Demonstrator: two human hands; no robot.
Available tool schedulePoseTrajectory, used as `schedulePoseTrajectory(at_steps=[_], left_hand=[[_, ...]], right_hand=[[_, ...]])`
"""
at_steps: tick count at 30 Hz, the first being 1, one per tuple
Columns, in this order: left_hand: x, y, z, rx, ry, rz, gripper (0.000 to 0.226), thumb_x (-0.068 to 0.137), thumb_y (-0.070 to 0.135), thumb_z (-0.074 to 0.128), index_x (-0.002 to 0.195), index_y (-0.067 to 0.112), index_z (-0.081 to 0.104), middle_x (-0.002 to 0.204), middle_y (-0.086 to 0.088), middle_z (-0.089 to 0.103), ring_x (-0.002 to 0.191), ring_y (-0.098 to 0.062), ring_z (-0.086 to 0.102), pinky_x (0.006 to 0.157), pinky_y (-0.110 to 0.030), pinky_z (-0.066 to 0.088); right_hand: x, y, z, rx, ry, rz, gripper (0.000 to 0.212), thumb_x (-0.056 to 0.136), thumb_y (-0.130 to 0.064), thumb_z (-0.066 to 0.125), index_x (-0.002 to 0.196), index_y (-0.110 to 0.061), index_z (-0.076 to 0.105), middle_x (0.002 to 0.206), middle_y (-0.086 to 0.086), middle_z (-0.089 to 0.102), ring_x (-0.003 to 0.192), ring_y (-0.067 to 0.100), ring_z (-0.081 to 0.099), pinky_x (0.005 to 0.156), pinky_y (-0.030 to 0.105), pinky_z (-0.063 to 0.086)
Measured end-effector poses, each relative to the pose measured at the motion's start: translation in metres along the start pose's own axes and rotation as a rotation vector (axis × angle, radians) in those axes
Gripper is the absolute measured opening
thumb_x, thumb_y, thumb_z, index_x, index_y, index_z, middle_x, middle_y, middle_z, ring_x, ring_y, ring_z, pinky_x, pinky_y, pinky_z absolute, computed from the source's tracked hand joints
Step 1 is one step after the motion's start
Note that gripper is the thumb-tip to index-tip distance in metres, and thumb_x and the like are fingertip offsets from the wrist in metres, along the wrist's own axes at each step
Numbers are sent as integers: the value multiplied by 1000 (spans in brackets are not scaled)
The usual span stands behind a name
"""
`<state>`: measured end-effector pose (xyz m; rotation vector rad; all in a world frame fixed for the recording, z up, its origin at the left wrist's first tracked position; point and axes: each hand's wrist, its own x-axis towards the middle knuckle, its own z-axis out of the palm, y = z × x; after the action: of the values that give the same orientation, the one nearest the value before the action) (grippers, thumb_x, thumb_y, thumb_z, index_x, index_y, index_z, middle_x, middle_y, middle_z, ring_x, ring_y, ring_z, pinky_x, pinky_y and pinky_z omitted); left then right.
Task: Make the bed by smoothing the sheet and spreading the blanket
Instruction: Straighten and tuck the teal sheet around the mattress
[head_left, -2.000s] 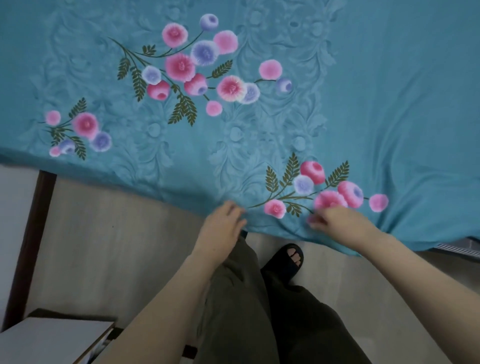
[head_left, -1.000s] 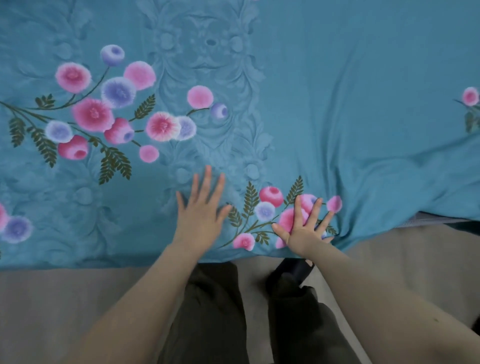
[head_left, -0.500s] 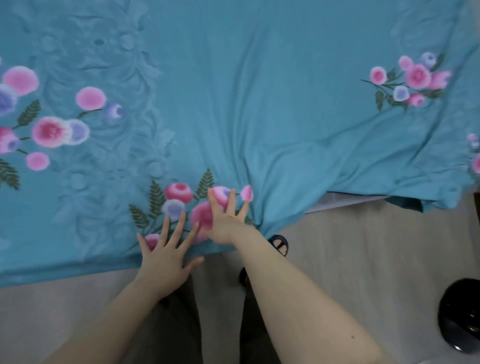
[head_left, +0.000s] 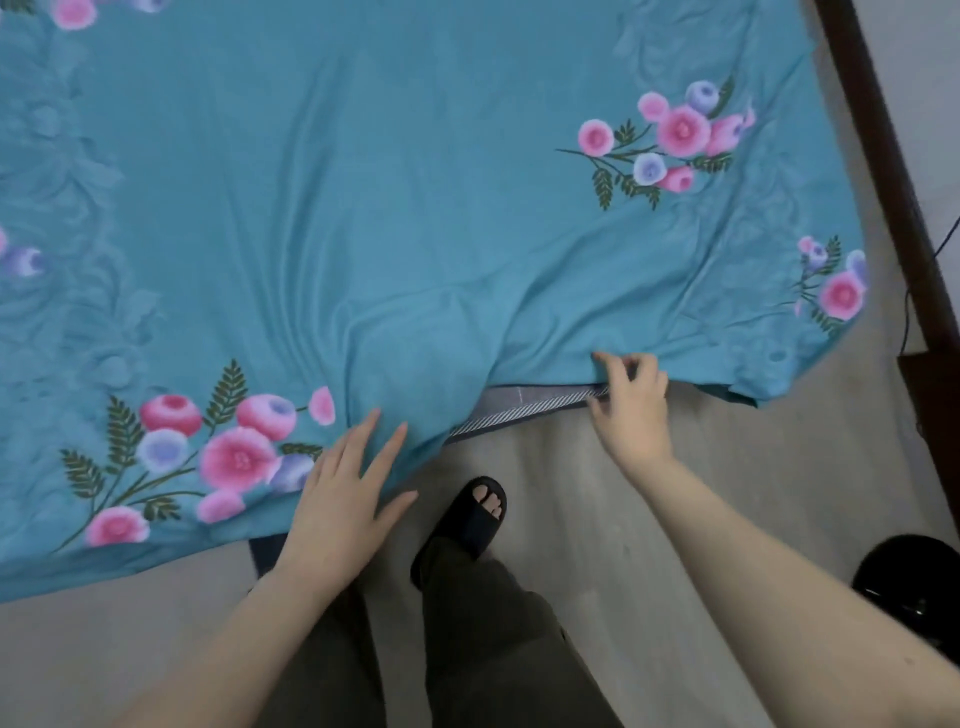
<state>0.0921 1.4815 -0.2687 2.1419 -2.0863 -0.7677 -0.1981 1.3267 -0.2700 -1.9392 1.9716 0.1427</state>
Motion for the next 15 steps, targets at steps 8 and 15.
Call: schedulePoseTrajectory(at_steps=[8,15], left_hand=[[66,39,-4,164,-108,-302,31,83,24,64,109,9,60,111,-11,57,102,-33,54,77,-44,44],[65,28,-21,-494,196,-505,33,93,22,57,61,21,46,57,4,46,59,-17,48,71,-41,37]], right_hand=[[55,36,-13,-269,-133,-274,38,67,-42,78,95,-27,57,115,0,48,113,25,37,92,40,17],[55,61,-72,-65,52,-384,18,78,-8,68,93,-13,60,84,9,60,80,34,61,69,41,44]])
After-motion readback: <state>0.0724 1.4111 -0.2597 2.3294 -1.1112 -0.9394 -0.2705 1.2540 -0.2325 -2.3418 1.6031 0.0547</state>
